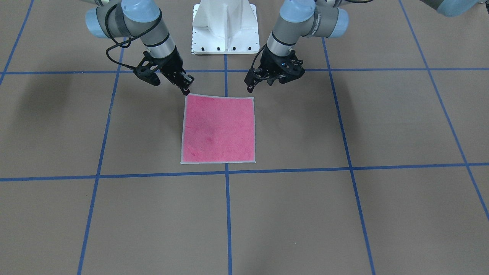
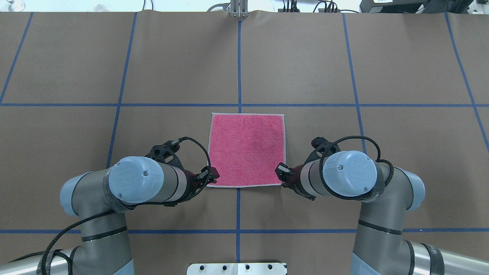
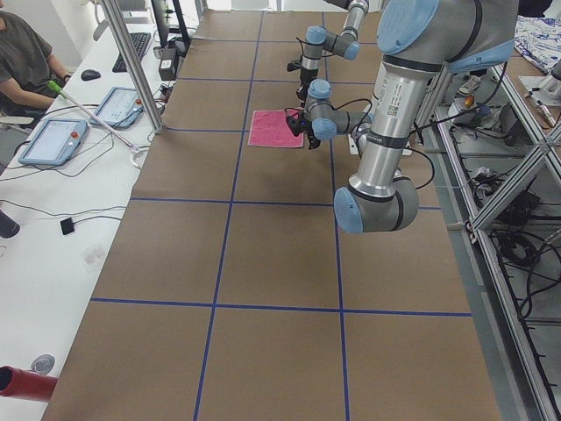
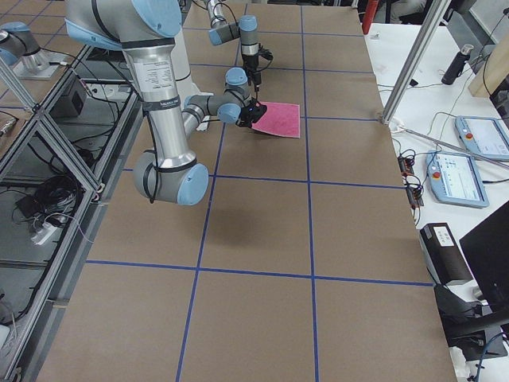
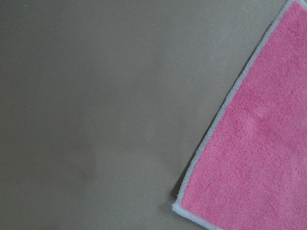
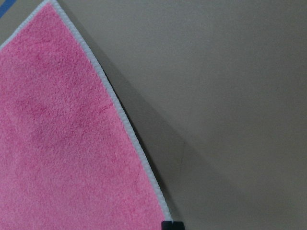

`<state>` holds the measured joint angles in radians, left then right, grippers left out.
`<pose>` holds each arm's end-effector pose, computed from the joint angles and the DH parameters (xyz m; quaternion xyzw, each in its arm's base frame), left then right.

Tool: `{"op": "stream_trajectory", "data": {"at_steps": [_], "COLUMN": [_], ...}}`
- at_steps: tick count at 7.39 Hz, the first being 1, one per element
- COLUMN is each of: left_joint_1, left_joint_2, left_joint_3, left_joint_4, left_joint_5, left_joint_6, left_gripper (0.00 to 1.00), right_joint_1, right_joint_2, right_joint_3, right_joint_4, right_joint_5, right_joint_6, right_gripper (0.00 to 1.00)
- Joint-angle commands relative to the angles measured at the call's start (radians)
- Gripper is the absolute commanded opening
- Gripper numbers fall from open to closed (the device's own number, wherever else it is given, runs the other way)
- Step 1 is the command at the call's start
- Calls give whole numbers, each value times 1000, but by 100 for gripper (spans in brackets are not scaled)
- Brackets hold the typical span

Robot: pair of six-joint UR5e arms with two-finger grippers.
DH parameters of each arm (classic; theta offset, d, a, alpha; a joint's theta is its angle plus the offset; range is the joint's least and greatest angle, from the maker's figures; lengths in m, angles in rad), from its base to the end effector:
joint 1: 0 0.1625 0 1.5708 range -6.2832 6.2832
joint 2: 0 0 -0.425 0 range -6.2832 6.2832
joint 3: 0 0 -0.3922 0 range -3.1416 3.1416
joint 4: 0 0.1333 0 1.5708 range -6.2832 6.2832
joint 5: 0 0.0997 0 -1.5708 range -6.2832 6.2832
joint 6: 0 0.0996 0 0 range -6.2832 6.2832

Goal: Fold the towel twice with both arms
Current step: 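Pinch the two near towel corners with both grippers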

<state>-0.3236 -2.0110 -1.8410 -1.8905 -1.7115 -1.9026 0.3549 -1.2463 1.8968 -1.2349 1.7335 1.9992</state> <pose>0.5445 -0.3085 0.2565 -0.0632 0.4911 -0.2466 0.8331 -0.5074 -0.3130 0.2989 -0.0889 -0.4689 0.2996 0.8261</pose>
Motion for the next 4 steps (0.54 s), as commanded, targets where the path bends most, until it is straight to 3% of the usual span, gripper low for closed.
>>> {"op": "stream_trajectory", "data": {"at_steps": [1, 4], "left_joint_1": [8, 8], "left_joint_2": [-11, -31], "left_joint_3": [18, 63], "left_joint_4": [2, -1], "left_joint_5": [15, 30], "left_joint_6": [10, 11], "left_gripper": [90, 78], "right_joint_1": [-1, 1], "right_joint_2": [-1, -1], "right_joint_3": [-1, 1], "right_joint_4": [0, 0], "right_joint_5": [3, 3], "right_joint_6": [-3, -2], "right_gripper": [0, 0]}}
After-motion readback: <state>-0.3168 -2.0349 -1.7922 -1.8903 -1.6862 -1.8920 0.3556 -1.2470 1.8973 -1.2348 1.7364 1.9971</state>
